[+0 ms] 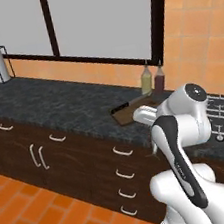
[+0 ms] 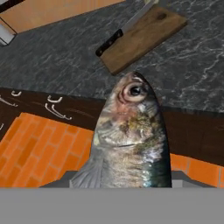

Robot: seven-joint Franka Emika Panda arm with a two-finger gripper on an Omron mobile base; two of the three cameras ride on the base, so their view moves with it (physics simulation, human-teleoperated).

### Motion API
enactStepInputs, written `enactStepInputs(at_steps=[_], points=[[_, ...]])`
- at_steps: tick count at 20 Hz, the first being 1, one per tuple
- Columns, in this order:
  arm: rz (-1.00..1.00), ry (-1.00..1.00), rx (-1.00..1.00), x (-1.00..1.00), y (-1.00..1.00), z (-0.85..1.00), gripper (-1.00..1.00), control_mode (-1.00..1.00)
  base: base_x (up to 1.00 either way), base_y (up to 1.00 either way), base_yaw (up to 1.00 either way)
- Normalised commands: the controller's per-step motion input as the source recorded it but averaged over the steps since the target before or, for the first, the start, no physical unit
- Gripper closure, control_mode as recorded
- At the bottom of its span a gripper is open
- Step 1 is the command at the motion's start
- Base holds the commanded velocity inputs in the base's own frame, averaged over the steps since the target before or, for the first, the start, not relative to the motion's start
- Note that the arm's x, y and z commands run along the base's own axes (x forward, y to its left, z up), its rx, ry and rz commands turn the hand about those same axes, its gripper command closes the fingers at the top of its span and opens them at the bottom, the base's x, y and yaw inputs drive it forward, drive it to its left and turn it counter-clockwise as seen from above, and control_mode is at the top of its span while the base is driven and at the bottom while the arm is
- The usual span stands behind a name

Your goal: Pick up the knife from the drawer and place it on the cutting board. Then place the meat from the plate to the cutting board.

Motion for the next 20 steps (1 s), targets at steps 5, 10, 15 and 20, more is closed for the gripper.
enactStepInputs(at_steps=[5,10,15,20], points=[[0.0,0.0,0.0,0.0,0.0,0.0,1.0,1.0,0.15,0.36,-0.18],[0.0,0.0,0.0,0.0,0.0,0.0,1.0,1.0,0.58,0.67,-0.3],[0.0,0.0,0.0,0.0,0.0,0.0,1.0,1.0,0.54,0.1,-0.3],[0.0,0.0,0.0,0.0,0.0,0.0,1.0,1.0,0.28,0.07,-0.3]])
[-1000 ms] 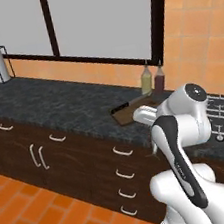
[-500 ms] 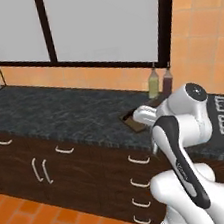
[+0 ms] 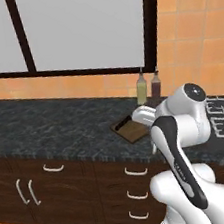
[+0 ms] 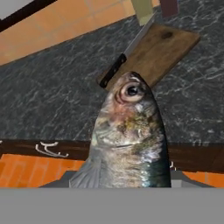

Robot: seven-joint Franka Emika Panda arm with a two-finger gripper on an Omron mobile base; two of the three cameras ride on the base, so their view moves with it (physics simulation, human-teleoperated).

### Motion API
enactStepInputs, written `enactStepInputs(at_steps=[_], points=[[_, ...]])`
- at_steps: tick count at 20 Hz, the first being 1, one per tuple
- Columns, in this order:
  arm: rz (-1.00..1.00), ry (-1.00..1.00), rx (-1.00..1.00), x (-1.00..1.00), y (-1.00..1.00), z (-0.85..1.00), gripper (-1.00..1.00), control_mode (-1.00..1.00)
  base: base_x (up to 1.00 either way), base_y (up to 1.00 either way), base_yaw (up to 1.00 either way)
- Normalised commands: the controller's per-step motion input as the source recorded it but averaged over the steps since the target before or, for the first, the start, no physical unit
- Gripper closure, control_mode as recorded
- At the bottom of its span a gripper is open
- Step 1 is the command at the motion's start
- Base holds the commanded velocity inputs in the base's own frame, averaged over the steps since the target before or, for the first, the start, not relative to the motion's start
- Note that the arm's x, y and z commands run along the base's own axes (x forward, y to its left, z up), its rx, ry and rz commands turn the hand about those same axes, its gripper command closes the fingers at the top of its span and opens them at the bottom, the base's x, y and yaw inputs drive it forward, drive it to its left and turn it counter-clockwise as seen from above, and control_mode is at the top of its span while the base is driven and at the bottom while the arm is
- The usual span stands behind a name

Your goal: Pick up the knife from the drawer and place it on the cutting board. Then place the meat from the plate to the cutting board.

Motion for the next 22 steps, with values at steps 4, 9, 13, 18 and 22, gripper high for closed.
enactStepInputs(at_steps=[4,9,13,18,22], points=[[0.0,0.0,0.0,0.0,0.0,0.0,1.0,1.0,0.09,0.17,-0.31],[-0.07,0.03,0.0,0.3,0.0,0.0,1.0,-1.0,0.22,0.06,-0.17],[-0.27,0.11,-0.03,1.0,-0.02,0.0,1.0,-1.0,0.0,0.0,0.0],[-0.34,0.14,0.0,1.0,0.02,-0.02,1.0,-1.0,0.0,0.0,0.0],[-0.22,0.19,0.02,1.0,-0.19,-0.43,1.0,-1.0,0.0,0.0,0.0]])
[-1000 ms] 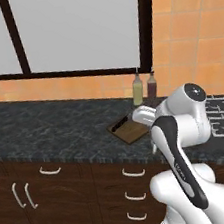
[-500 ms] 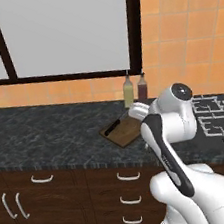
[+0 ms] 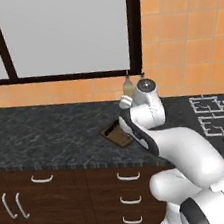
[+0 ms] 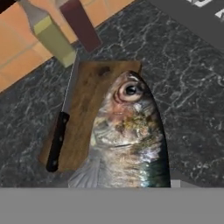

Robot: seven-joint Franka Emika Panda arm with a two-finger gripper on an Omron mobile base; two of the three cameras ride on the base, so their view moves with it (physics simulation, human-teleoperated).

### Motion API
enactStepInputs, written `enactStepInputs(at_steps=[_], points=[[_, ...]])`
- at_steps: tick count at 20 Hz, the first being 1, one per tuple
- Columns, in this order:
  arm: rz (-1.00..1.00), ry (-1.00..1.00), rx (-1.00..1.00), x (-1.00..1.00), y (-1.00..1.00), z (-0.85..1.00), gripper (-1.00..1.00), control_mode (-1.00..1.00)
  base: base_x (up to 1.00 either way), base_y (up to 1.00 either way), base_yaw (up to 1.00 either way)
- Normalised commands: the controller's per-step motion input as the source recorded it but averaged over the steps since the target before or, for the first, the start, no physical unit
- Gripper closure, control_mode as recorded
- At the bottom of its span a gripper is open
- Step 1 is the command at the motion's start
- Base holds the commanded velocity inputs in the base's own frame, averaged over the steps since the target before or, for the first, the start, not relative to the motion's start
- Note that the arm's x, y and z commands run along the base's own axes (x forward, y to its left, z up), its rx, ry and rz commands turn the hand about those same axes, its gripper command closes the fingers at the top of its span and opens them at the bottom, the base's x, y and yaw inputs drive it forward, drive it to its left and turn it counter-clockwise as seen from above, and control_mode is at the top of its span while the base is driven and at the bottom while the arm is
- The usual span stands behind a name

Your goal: Pick up the knife from the drawer and place it on the cutting board. Then place the meat from the plate to the cutting board.

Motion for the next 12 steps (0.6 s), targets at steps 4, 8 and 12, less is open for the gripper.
enactStepInputs(at_steps=[4,8,12], points=[[-0.08,0.14,0.07,1.0,-0.23,-0.31,1.0,-1.0,0.0,0.0,0.0],[0.0,0.16,0.07,0.98,-0.17,-0.6,1.0,-1.0,0.0,0.0,0.0],[0.0,0.2,0.04,0.6,-0.14,-0.98,1.0,-1.0,0.0,0.0,0.0]])
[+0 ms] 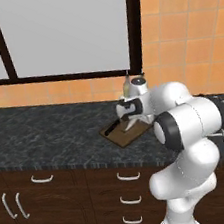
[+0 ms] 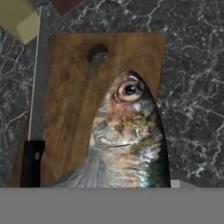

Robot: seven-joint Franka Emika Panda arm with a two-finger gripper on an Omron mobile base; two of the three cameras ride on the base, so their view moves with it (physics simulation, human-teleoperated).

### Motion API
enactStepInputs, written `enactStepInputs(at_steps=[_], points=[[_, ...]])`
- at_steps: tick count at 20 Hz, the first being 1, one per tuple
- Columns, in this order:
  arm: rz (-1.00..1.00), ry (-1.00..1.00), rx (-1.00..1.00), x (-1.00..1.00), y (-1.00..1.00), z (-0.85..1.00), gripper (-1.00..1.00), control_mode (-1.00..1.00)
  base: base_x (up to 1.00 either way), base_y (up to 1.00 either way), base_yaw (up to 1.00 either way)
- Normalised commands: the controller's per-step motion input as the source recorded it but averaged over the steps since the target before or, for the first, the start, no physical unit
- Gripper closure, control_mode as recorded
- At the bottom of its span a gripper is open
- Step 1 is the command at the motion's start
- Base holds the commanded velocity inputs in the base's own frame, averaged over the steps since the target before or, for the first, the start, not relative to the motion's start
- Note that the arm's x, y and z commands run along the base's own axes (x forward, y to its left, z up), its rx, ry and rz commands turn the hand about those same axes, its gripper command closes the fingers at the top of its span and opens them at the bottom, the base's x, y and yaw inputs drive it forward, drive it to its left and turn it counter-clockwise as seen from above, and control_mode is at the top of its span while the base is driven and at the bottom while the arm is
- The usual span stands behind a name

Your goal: Pick up the knife from the drawer and place it on the cutting board. Then place the meat from the plate to the cutting board.

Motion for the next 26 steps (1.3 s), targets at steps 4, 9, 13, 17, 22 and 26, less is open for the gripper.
enactStepInputs(at_steps=[4,9,13,17,22,26], points=[[0.0,0.15,0.03,0.41,0.04,-0.65,1.0,-1.0,0.0,0.0,0.0],[-0.05,0.1,0.02,0.16,0.12,-0.32,1.0,-1.0,0.0,0.0,0.0],[-0.09,0.07,0.02,0.25,0.0,-0.14,-1.0,-1.0,0.0,0.0,0.0],[-0.08,0.0,0.03,0.02,-0.01,0.05,-1.0,-1.0,0.0,0.0,0.0],[-0.03,-0.09,0.08,-0.59,-0.14,0.44,-1.0,-1.0,0.0,0.0,0.0],[0.0,-0.19,0.07,-1.0,-0.07,0.94,-1.0,-1.0,0.0,0.0,0.0]])
